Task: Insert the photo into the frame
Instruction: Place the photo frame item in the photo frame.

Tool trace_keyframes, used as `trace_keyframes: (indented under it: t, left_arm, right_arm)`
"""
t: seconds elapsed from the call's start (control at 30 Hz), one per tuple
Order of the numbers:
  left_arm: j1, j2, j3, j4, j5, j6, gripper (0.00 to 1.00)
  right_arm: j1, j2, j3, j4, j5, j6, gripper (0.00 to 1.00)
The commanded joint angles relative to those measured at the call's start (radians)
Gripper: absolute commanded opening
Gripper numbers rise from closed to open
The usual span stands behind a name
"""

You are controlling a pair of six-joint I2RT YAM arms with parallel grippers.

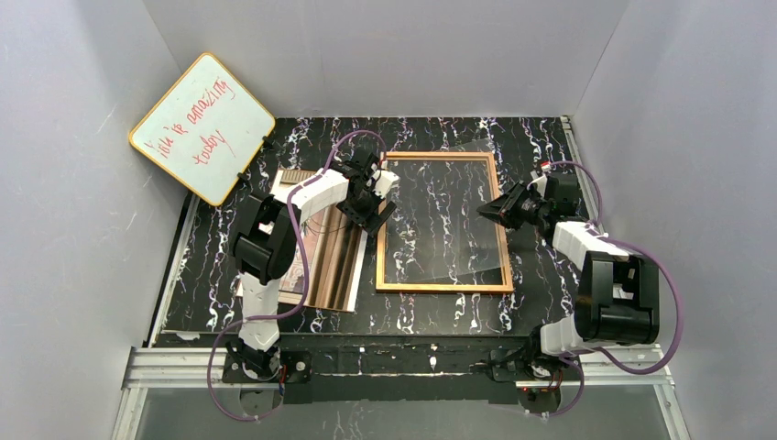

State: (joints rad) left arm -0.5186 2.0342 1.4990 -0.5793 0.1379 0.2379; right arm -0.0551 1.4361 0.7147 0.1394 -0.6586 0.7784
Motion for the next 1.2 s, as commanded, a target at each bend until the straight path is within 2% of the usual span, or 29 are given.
trace_keyframes:
  t: [0.0,0.3,0.83,1.17]
  left_arm:
    - [-0.003,0.008,-0.003,-0.029,0.031,-0.002,0.82]
    - [-0.003,0.006,-0.004,-0.029,0.025,0.003,0.82]
    - [-0.003,0.004,-0.008,-0.030,0.017,0.009,0.82]
    - [-0.003,0.003,-0.009,-0.028,0.017,0.012,0.82]
  right_arm:
    - [0.014,0.031,0.011,-0.025,-0.022,-0.036,0.24]
    - [0.016,0.055,0.034,-0.046,0.003,-0.082,0.33]
    - [0.047,0.067,0.152,-0.246,0.187,-0.228,0.84]
    - [0.054,0.086,0.187,-0.301,0.273,-0.271,0.88]
